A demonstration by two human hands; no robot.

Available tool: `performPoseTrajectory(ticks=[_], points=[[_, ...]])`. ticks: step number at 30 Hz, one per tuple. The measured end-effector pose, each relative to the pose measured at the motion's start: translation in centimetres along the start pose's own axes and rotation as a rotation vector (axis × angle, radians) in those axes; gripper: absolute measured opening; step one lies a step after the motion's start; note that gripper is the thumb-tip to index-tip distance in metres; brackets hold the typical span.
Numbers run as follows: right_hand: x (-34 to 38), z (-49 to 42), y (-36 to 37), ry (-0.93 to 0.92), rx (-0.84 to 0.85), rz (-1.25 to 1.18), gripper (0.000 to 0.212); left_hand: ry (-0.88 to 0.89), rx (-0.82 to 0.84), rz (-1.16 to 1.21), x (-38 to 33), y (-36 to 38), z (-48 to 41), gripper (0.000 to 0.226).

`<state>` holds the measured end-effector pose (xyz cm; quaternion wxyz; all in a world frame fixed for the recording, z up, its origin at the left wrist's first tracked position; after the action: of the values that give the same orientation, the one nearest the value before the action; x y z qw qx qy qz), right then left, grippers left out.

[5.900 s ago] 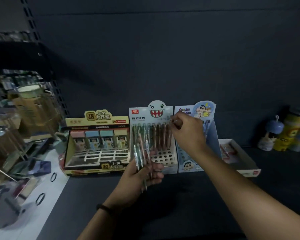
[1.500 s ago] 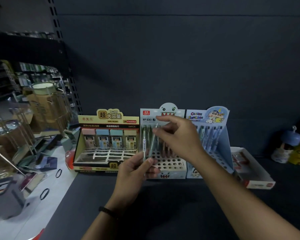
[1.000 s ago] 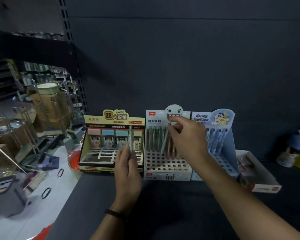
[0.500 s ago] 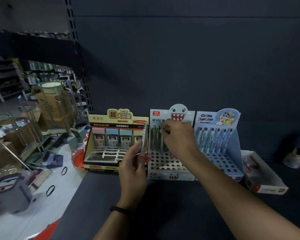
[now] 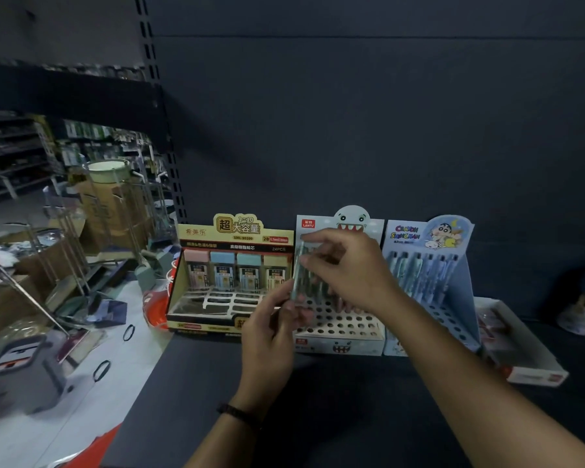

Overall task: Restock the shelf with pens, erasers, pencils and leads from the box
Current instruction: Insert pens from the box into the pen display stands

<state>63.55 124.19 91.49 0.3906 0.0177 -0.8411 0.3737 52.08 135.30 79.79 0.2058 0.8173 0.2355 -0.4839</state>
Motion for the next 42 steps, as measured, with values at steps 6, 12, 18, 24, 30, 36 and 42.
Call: performPoseTrajectory(ticks=[6,12,18,24,30,36,42], points=[[-0.7,1.0,0.1,0.064,0.015,-0.229,0.027,-0.012,0.046,0.008,0.1,0.5,0.2,0.033],[-0.1,1.3,-0.1,-0.025,-0.029,-0.155,0.032,0.042,0.046,-0.042,-0.4,0.7,0.2,0.035],[-0.7,1.3,-4.2,-0.031,-0.337,-0.005,0.022,0.29,0.023,-0.431,-1.9,0.8,0.4,0.033],[-1.2,0.5,-3.4,-0.006,-0.328,0.186,0.004,0.375,0.21,-0.799,-1.2,4.0,1.2,0.024],[-1.5,0.0,-2.3,-0.002,-0.29,0.259,0.012,0.474,0.344,-0.99,-0.7,5.9,2.0,0.015],[-1.5,-0.4,-1.6,-0.015,-0.254,0.333,0.012,0.474,0.341,-1.003,-0.5,6.0,1.9,0.015],[-1.7,-0.7,-1.7,0.03,-0.254,0.32,0.013,0.468,0.347,-1.005,-0.5,6.0,1.8,0.018]])
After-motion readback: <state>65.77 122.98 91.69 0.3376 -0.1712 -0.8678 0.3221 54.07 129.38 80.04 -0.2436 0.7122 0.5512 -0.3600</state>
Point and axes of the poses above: each hand's wrist, its own z-axis away from the middle knuckle, its own y-axis out of the palm, x = y × z, the point moved 9 cm from there along -z, towards the middle knuckle, and after that the axes turned 4 degrees about x, right-handed, at the moved point
